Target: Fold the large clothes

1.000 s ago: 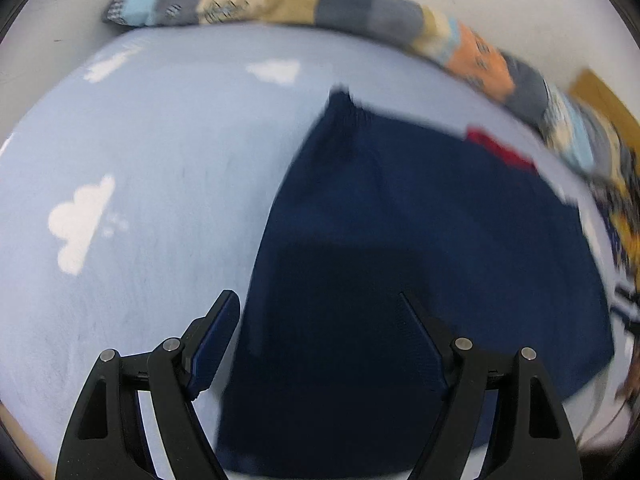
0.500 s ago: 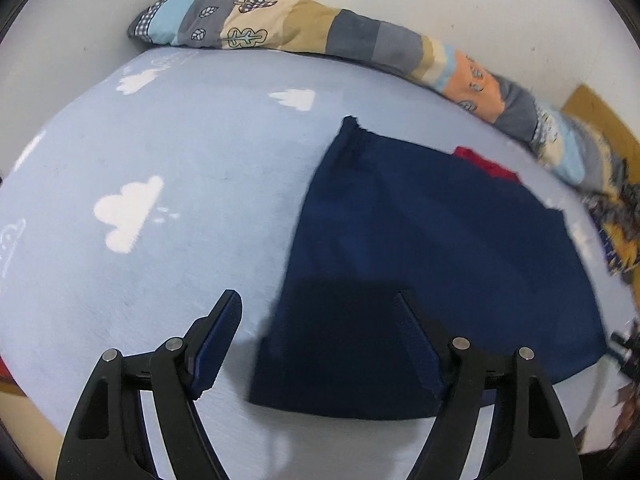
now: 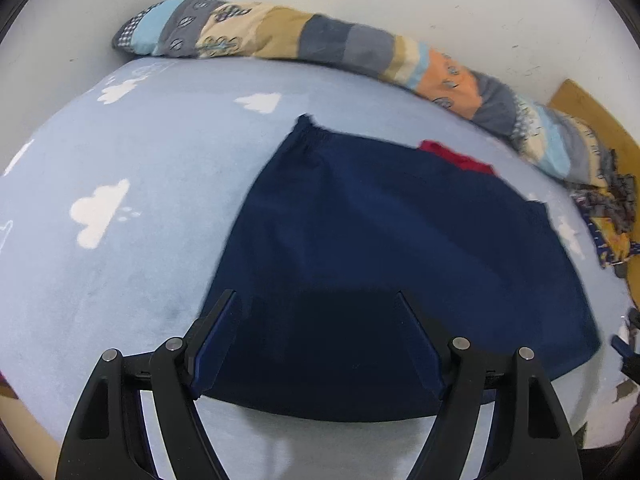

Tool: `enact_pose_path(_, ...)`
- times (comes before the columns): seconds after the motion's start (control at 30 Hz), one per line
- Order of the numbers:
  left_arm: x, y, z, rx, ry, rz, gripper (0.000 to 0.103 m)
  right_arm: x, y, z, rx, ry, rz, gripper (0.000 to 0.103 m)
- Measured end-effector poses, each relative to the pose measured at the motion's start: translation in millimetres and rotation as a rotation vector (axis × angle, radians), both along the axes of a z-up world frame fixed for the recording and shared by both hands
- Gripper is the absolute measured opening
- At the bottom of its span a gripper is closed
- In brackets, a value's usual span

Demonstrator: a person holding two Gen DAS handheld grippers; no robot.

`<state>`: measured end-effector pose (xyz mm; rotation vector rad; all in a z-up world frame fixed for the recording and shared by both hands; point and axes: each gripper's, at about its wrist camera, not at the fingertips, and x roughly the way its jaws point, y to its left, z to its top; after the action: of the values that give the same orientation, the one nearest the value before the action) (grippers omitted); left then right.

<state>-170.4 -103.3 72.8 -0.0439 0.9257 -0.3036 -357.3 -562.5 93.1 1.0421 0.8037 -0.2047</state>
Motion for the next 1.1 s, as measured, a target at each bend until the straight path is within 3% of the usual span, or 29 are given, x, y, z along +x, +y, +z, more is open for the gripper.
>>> enact_pose_path(0.17,-7,-26,-3,-0.089,0.004,0.023,0.077,68,39,15,0.003,-0.061,0.11,0.07)
enact_pose_path(0.27,-10,-45,-4,-0.024,-0.022,-0.005,0.077,97,60,14,0.019,-0.086,0.211,0.07)
enact_pose_path(0.37,-9,-61,1,0.049,-0.084,-0.051,0.077,107,72,10,-0.025,-0.073,0.322,0.07)
enact_pose_path(0.47,-6,-72,6,0.038,-0.108,-0.08,0.077,108,64,-3,0.036,-0.05,0.346,0.07)
enact_pose_path(0.6,-3,-86,-2,0.082,-0.105,-0.102,0.077,110,50,-17,-0.062,0.006,0.344,0.07)
enact_pose_path(0.63,-5,-88,-6,0.091,-0.098,-0.109,0.077,106,49,-18,-0.114,0.017,0.333,0.07)
enact_pose_path(0.8,-38,-90,-15,0.154,-0.089,-0.121,0.077,69,44,-22,-0.155,0.016,0.313,0.07)
enact_pose_path(0.97,-73,-76,-5,-0.024,0.049,-0.132,0.077,12,37,-8,-0.058,-0.035,0.272,0.07)
enact_pose_path(1.1,-79,-70,2,-0.083,0.052,-0.15,0.08,-29,23,-3,0.005,-0.042,0.203,0.07)
